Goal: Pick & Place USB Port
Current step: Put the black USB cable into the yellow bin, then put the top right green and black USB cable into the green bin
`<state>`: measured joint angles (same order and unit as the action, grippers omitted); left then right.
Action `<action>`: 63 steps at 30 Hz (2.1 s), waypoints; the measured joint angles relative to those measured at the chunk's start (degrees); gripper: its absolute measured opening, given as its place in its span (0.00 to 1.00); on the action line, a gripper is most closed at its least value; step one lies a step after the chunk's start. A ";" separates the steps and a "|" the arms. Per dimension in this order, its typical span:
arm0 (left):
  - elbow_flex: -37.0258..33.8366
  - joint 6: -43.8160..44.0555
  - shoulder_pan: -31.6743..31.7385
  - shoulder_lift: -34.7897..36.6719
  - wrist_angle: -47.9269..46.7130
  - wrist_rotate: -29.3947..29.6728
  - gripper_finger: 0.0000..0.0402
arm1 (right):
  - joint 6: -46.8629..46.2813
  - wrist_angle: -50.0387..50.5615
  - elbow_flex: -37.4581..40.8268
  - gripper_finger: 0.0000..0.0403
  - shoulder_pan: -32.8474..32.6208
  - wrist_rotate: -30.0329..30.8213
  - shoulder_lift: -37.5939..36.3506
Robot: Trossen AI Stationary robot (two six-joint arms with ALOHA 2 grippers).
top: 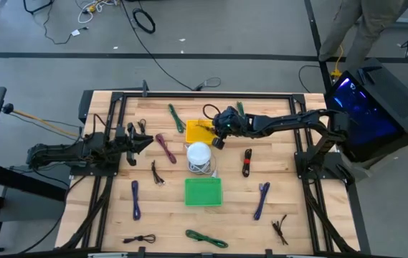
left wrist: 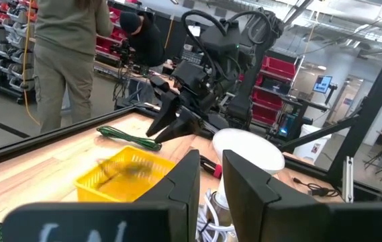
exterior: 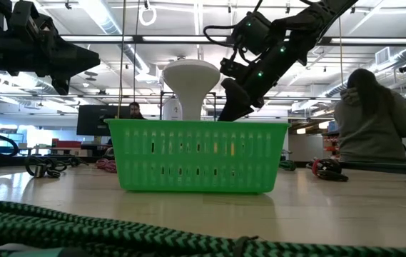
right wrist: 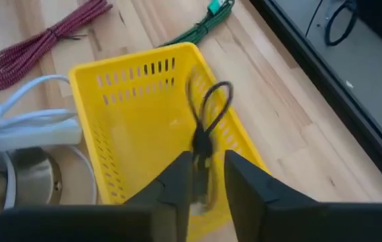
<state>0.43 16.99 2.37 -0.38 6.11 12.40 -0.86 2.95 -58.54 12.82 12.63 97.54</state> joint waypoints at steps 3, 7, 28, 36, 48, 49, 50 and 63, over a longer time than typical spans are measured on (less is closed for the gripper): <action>0.00 0.02 0.00 0.00 0.00 0.00 0.17 | 0.04 -1.61 0.00 0.28 -0.02 1.40 0.00; 0.00 -0.03 0.01 0.00 -0.03 -0.01 0.17 | 1.98 -1.88 0.00 0.33 0.30 7.59 0.00; 0.00 0.74 0.01 0.00 -0.51 -1.73 0.17 | -5.03 22.03 0.07 0.40 19.55 2.05 -2.95; 0.00 0.72 0.00 0.00 -0.50 -1.73 0.17 | -6.51 21.47 0.07 0.54 20.28 1.56 -1.02; 0.00 0.82 0.01 0.01 -1.57 -1.73 0.17 | -8.13 21.10 0.11 0.67 20.39 1.86 4.64; 0.00 0.81 0.00 0.00 -1.73 -1.73 0.17 | -8.00 21.01 0.11 0.67 20.40 1.87 5.15; 0.00 0.81 0.02 0.00 -1.83 -1.73 0.17 | -7.79 20.89 0.11 0.67 20.44 1.89 5.61; 0.00 0.72 0.00 0.00 -2.12 -1.73 0.17 | -5.71 21.87 0.11 0.10 22.31 0.46 7.04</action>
<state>0.43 17.72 2.37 -0.38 3.99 10.68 -6.57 24.82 -58.43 35.13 13.09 104.57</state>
